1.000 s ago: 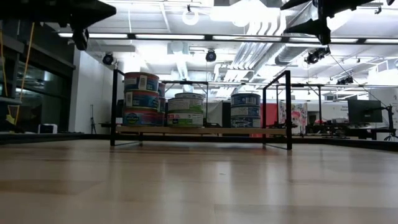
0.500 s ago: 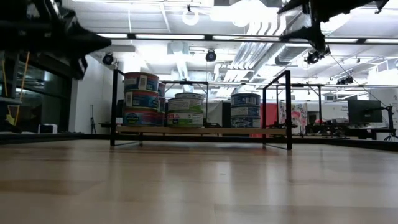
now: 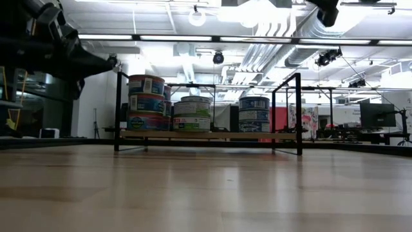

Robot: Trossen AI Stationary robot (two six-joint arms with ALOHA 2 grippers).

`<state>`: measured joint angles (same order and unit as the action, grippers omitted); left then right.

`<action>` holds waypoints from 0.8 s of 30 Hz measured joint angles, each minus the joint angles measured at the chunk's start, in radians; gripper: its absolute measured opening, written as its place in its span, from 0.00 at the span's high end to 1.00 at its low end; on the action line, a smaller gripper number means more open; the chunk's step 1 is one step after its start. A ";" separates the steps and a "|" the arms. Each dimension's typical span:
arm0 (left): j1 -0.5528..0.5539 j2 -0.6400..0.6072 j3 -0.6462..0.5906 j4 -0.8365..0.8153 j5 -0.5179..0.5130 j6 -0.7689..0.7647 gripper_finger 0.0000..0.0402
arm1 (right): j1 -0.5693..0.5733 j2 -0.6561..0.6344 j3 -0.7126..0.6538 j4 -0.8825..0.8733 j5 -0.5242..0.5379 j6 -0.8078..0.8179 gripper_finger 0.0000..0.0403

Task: Stack canned seafood by type on shelf
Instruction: Return to Home Position

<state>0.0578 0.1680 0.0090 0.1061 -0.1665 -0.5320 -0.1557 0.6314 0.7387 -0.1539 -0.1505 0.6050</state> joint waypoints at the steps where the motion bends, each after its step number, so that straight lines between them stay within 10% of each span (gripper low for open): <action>1: 0.000 0.000 0.000 -0.006 0.000 -0.001 1.00 | 0.024 -0.005 0.000 -0.003 0.000 -0.012 0.33; 8: 0.000 0.003 0.000 -0.011 0.000 0.056 1.00 | 0.165 -0.074 -0.042 0.056 0.117 -0.152 0.33; 16: 0.000 0.003 0.000 -0.011 0.000 0.057 1.00 | 0.209 -0.228 -0.498 0.730 0.069 -0.157 0.33; 24: 0.000 0.003 -0.001 -0.013 0.000 0.056 1.00 | 0.200 -0.346 -0.721 0.853 0.018 -0.136 0.33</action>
<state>0.0578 0.1711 0.0082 0.0932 -0.1670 -0.4760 0.0441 0.2853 0.0176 0.6992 -0.1320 0.4686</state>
